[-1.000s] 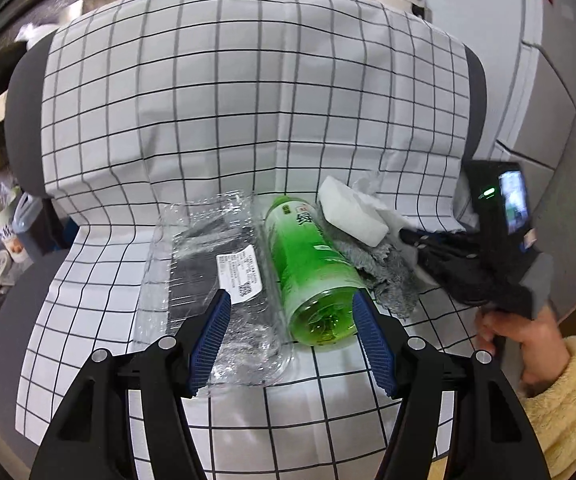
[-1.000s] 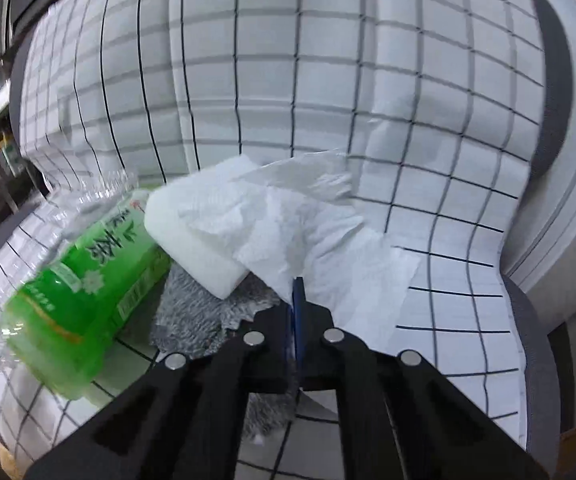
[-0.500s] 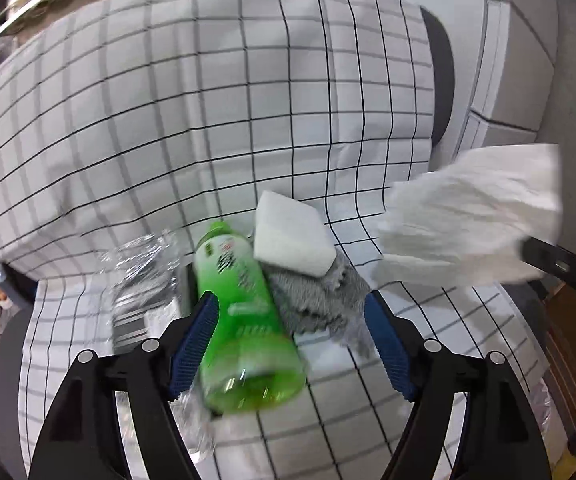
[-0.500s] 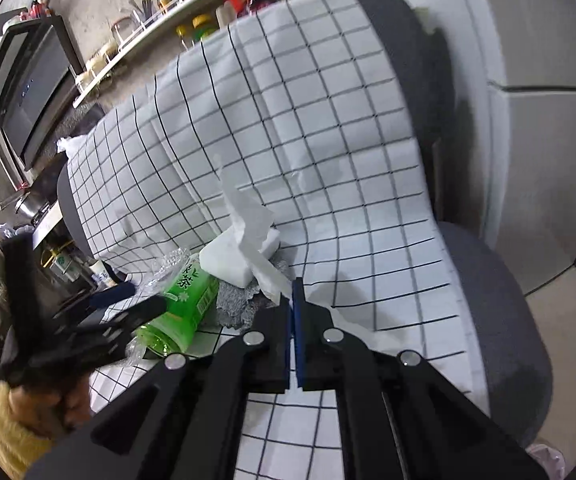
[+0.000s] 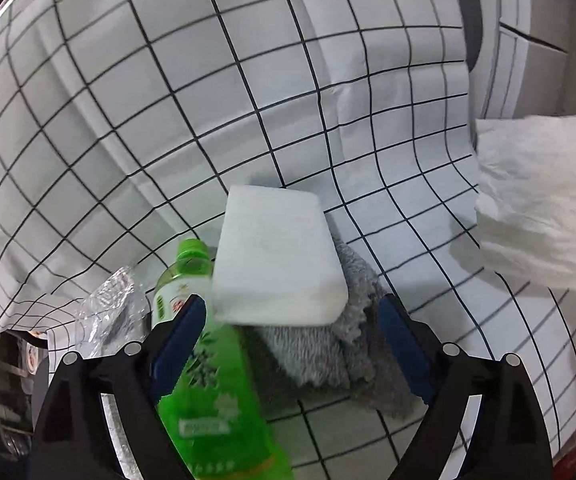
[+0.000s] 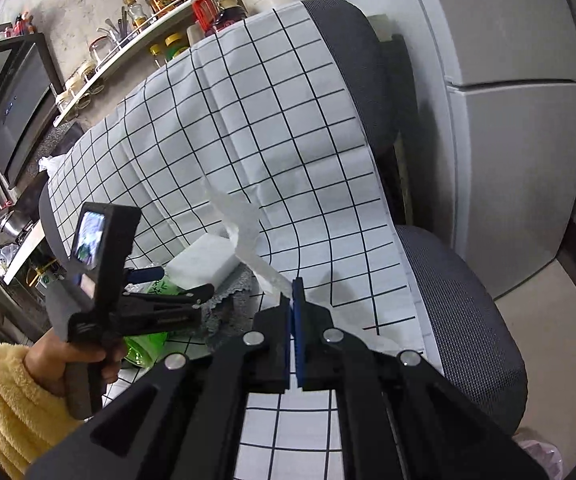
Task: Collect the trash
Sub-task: 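Grasp the white tissue with the right tool while the left tool grasps the white sponge, then carry tissue and sponge to the pink bin and open both tools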
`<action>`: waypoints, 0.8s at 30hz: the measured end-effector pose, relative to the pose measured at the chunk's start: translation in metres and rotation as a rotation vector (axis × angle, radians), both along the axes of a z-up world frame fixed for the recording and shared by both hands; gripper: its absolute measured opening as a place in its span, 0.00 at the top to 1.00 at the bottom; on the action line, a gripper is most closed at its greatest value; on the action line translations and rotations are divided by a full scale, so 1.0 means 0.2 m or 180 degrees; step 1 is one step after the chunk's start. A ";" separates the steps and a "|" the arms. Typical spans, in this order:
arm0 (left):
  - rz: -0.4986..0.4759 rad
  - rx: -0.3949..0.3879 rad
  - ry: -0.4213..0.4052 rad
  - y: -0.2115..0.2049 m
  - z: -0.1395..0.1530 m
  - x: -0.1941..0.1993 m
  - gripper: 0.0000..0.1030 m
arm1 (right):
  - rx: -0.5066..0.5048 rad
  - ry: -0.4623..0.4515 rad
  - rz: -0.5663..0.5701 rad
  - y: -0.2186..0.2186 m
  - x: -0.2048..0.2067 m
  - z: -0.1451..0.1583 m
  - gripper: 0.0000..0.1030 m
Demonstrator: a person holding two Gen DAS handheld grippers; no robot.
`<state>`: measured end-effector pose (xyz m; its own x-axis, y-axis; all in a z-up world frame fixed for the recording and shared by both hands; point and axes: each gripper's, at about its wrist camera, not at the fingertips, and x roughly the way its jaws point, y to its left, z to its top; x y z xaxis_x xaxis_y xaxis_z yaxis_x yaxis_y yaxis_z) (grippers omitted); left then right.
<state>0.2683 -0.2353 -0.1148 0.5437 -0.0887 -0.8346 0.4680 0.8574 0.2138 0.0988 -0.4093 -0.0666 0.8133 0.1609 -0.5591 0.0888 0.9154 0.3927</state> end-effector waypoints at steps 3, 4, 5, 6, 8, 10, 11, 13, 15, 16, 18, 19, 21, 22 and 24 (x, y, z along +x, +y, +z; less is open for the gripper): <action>0.0041 0.0051 0.0047 -0.03 -0.03 0.06 0.16 | 0.0015 0.0015 -0.0016 -0.01 0.00 -0.01 0.98; 0.0064 0.0069 0.0048 -0.03 -0.03 0.08 0.17 | 0.0015 0.0020 -0.0024 -0.01 -0.01 -0.01 0.98; 0.0104 0.0110 0.0041 -0.03 -0.04 0.09 0.18 | 0.0011 0.0023 -0.0029 -0.02 -0.01 -0.01 0.98; 0.0125 0.0140 0.0028 -0.04 -0.04 0.10 0.22 | 0.0005 0.0028 -0.0040 -0.02 -0.02 -0.02 0.98; 0.0140 0.0196 -0.0001 -0.04 -0.05 0.10 0.33 | -0.0003 0.0030 -0.0065 -0.02 -0.04 -0.02 0.98; 0.0117 0.0070 -0.0075 -0.01 -0.01 0.06 0.36 | 0.0017 0.0030 -0.0104 -0.02 -0.07 -0.02 0.98; 0.0100 -0.0042 -0.0112 0.00 0.02 0.03 0.37 | 0.0027 0.0024 -0.0117 -0.02 -0.09 -0.01 0.98; 0.0036 -0.0331 -0.0180 0.04 0.10 -0.06 0.38 | 0.0027 -0.0013 -0.0161 -0.02 -0.14 0.01 0.98; -0.0059 -0.0667 -0.0263 0.11 0.20 -0.20 0.38 | 0.0062 -0.0049 -0.0180 -0.02 -0.20 0.04 0.98; -0.0103 -0.0823 -0.0290 0.14 0.25 -0.28 0.38 | 0.0070 -0.0069 -0.0200 -0.02 -0.23 0.05 0.98; -0.0183 -0.1121 -0.0329 0.20 0.32 -0.45 0.38 | 0.0072 -0.0109 -0.0239 -0.01 -0.29 0.08 0.98; -0.0226 -0.1238 -0.0359 0.22 0.35 -0.54 0.38 | 0.0079 -0.0126 -0.0260 0.00 -0.33 0.08 0.98; -0.0292 -0.1420 -0.0398 0.27 0.39 -0.73 0.38 | 0.0102 -0.0137 -0.0278 0.01 -0.39 0.09 0.98; -0.0306 -0.1470 -0.0407 0.29 0.39 -0.78 0.37 | 0.0125 -0.0133 -0.0277 0.01 -0.42 0.09 0.98; -0.0354 -0.1569 -0.0413 0.33 0.37 -0.90 0.37 | 0.0166 -0.0128 -0.0278 0.03 -0.48 0.09 0.98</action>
